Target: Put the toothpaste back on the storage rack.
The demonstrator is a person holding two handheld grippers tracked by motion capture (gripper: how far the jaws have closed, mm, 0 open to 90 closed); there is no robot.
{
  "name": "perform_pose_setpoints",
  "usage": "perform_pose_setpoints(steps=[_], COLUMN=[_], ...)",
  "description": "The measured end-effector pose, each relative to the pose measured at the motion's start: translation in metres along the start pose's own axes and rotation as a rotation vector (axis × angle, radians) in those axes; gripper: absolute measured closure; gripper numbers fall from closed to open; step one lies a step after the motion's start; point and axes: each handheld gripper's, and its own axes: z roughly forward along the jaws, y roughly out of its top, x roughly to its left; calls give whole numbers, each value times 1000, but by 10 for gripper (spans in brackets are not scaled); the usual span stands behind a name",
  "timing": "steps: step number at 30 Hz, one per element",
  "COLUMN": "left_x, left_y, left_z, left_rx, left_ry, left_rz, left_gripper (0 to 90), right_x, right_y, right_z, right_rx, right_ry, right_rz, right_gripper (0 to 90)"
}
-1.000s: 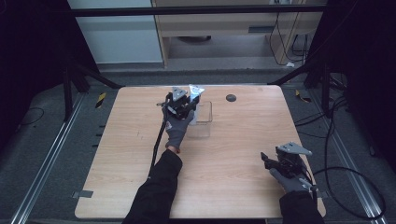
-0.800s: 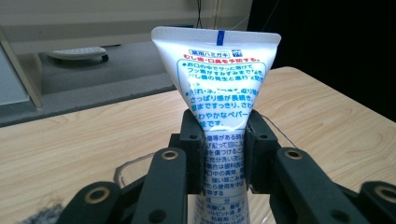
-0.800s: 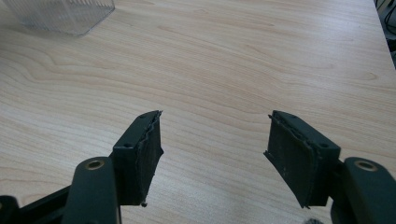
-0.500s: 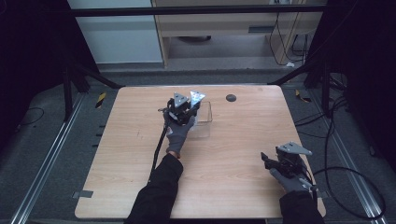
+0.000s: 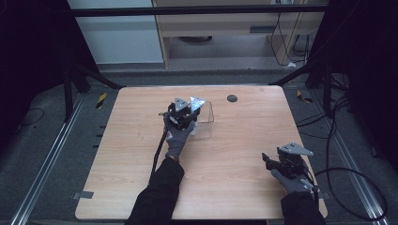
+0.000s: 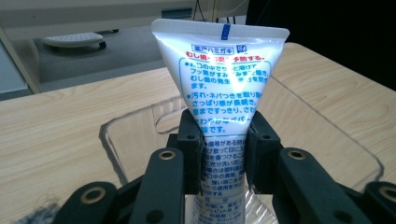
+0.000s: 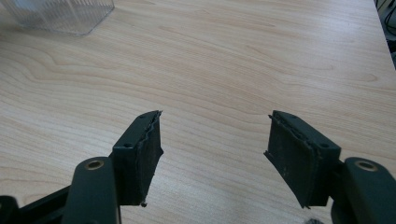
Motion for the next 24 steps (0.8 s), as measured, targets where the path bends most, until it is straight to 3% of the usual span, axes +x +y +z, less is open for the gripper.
perform_pose_setpoints(steps=[6,9,11,13,15,16,17,21,22,23,24], left_x=[-1,-1,-3,-4,-2,-2,-2,-2,-2,0,0], left_y=[-5,-4,-3,-3,-1,-1,0,1,2,2,2], left_z=[0,-3,-5,-7,-12,-14,-21,-34,-38,-46,-46], left_rx=[15,10,11,12,22,22,20,24,19,8,8], left_ry=[-12,-23,-27,-22,-24,-36,-23,-28,-36,-70,-70], left_rz=[19,10,29,34,33,25,52,80,83,75,75], left_gripper=[674,625,530,506,436,443,419,390,382,366,364], right_x=[0,1,0,1,1,1,1,0,0,0,0], right_y=[0,0,0,0,0,0,0,0,0,0,0], right_z=[0,0,0,0,0,0,0,0,0,0,0], right_rx=[1,0,-2,-2,-3,-3,-5,-4,-3,-2,-2], right_ry=[-1,-1,-1,-1,-2,-2,-4,-5,-5,-7,-7], right_rz=[0,-1,0,3,0,0,1,4,5,4,4], right_gripper=[344,342,338,337,334,330,326,321,321,318,318])
